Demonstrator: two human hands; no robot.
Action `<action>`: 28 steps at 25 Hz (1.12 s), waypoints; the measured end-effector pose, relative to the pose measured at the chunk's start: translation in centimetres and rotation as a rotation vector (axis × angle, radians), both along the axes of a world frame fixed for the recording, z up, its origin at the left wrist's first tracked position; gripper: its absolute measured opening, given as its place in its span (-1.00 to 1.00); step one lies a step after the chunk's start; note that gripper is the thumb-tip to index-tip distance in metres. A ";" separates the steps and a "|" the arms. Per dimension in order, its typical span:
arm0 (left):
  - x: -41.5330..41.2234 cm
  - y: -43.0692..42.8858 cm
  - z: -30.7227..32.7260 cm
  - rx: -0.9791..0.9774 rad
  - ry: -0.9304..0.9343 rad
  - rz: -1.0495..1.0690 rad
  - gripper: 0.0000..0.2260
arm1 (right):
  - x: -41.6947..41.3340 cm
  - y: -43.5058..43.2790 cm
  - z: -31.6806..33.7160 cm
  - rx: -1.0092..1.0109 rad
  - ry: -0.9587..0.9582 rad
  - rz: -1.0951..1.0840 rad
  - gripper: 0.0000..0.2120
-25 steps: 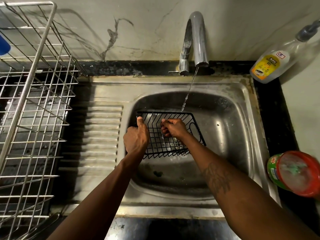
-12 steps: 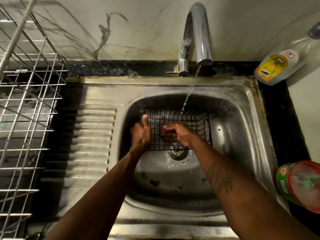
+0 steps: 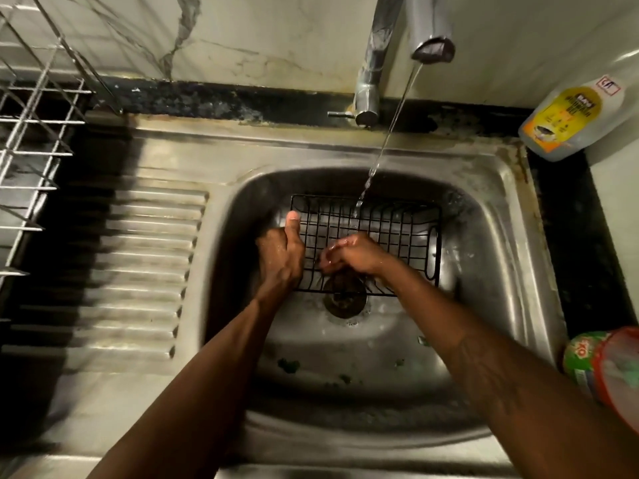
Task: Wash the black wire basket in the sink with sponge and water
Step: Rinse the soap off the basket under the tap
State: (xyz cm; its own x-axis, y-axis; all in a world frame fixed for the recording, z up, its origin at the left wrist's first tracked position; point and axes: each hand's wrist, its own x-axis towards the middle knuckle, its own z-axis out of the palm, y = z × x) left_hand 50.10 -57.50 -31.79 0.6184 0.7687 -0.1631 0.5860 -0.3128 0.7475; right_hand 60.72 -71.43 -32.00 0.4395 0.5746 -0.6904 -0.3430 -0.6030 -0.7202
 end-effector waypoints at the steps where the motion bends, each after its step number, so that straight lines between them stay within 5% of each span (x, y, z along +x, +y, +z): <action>1: 0.1 -0.1 -0.3 -0.015 -0.016 0.008 -0.20 | 0.3 -0.2 -0.2 -0.031 -0.033 0.127 -0.80; 6: 0.3 -0.2 -0.9 -0.016 -0.061 0.032 -0.25 | 1.6 2.6 -0.5 0.292 0.127 -0.531 -0.85; 10: 0.0 -0.8 0.2 0.118 -0.075 -0.037 -0.40 | -3.6 2.9 -0.8 0.252 0.087 -0.258 -0.75; 16: 0.5 -0.5 -1.8 0.065 -0.111 -0.032 -0.23 | 0.9 2.8 0.0 0.339 0.055 -0.414 -0.74; 20: 1.0 -0.3 -2.3 0.084 -0.169 -0.046 -0.17 | -1.8 -0.9 -1.1 0.103 0.031 -0.015 -0.82; 25: 1.5 -0.6 -3.0 0.089 -0.152 -0.028 -0.13 | 3.4 -1.4 -0.4 0.296 -0.071 -0.452 -0.84; 28: 1.6 -0.7 -2.9 0.083 -0.153 -0.037 -0.15 | 1.9 -1.6 -1.4 0.146 -0.032 -0.175 -0.82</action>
